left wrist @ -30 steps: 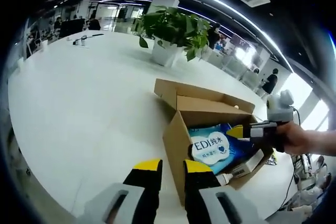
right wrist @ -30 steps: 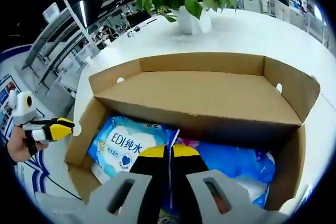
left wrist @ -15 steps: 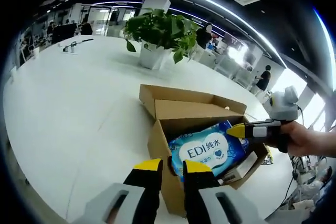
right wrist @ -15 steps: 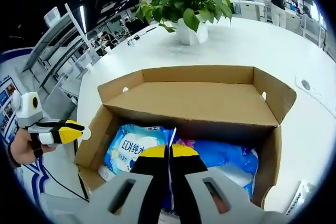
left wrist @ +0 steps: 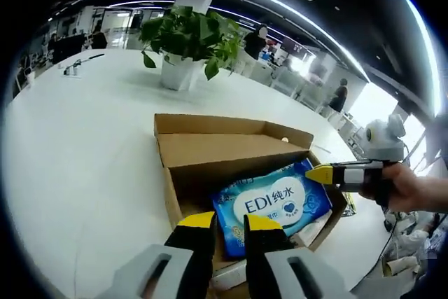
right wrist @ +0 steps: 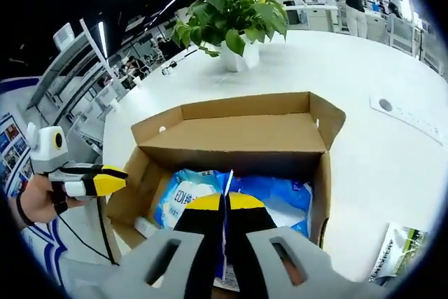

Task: Operate the shoe box by opening the lid, removing the specified soft item, and placing it in the target area until the item is outside and the box remains undamaged.

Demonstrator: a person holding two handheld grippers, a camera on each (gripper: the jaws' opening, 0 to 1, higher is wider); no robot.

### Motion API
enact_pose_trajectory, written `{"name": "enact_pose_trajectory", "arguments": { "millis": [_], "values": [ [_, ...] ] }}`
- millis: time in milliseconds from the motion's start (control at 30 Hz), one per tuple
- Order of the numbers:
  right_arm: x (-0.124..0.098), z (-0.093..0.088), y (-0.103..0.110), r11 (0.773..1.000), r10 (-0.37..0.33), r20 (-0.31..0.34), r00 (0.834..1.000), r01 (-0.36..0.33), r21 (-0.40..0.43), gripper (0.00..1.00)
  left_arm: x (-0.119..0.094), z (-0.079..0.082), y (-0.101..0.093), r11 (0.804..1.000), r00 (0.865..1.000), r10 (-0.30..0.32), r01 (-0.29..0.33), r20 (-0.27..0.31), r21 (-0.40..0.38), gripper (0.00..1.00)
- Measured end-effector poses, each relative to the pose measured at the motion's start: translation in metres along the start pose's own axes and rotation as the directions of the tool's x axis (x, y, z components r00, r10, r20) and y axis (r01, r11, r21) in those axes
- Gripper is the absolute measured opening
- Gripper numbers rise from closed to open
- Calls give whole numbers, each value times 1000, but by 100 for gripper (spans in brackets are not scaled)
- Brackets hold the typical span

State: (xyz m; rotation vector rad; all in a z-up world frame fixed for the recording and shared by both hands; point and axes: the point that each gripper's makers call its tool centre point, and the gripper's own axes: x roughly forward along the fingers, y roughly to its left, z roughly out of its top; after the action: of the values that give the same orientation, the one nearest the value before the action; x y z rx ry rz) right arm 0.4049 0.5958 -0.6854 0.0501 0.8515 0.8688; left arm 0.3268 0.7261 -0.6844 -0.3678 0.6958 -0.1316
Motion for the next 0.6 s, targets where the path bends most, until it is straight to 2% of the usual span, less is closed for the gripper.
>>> {"name": "enact_pose_trajectory", "arguments": {
  "millis": [300, 600],
  "values": [
    [-14, 0, -11, 1000, -18, 24, 1000, 17, 14, 0, 21, -8, -7, 1000, 998, -23, 24, -64, 16, 16],
    [-24, -5, -21, 999, -27, 40, 999, 26, 41, 0, 42, -13, -14, 999, 990, -42, 46, -138, 27, 18]
  ]
}}
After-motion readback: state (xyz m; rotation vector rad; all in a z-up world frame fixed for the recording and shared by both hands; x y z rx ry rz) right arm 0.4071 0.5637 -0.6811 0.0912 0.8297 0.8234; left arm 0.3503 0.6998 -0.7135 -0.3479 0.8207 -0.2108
